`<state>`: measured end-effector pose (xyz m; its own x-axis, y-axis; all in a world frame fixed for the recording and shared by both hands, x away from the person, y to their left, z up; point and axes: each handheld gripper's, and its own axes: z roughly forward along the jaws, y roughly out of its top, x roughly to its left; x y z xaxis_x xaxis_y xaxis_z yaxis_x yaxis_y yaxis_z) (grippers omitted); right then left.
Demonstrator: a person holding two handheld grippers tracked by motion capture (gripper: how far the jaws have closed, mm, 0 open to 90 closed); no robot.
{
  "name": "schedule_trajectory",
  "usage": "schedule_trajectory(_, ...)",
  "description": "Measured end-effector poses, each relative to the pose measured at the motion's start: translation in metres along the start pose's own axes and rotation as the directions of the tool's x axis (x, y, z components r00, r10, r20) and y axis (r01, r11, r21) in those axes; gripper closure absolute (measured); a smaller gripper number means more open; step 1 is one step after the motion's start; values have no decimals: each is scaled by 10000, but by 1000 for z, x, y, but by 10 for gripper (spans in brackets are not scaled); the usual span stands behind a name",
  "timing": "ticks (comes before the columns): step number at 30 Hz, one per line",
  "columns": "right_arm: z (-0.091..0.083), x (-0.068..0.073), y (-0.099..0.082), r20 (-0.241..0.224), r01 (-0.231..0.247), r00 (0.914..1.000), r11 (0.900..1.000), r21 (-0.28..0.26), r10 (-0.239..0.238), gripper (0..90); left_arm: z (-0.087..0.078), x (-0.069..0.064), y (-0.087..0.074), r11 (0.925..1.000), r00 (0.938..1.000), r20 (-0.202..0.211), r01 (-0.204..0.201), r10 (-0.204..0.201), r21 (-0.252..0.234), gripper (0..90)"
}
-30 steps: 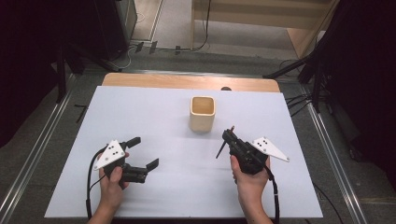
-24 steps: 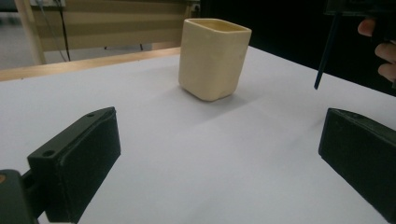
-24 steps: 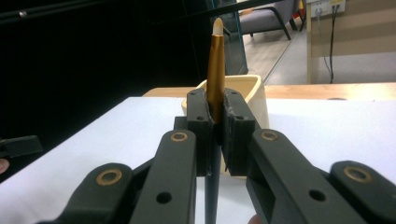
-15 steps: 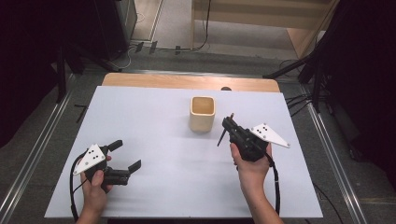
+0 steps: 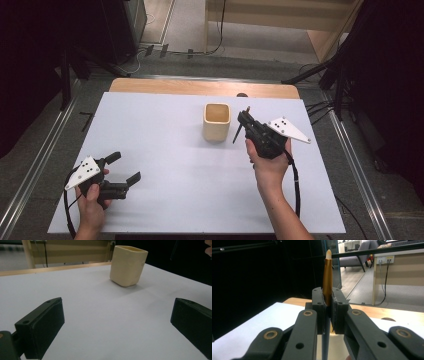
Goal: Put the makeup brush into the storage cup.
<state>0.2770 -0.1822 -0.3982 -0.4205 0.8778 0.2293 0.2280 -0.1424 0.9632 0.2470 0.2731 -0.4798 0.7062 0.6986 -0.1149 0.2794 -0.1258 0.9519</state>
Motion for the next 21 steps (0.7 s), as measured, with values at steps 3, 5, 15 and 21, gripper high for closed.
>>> schedule_trajectory(3, 5, -2, 5, 21, -66, 10000, 10000, -53, 66, 841, 0, 2, -1, 10000, 10000, 0, 43, -43, 9, 0)
schedule_trajectory(5, 10, -3, 9, 39, 21, 10000, 9999, -116, -20, 841, 0, 2, -2, 10000, 10000, 6, 45, -45, 40, 0)
schedule_trajectory(15, 27, -3, 24, -74, 410, 9991, 9985, -354, -413, 842, 3, 2, -4, 9999, 9999, 118, 74, -75, 92, 0)
schedule_trajectory(21, 38, -6, 31, -138, 854, 9962, 9949, -544, -863, 841, 3, 3, -4, 9997, 9998, 43, 178, -179, 169, 0)
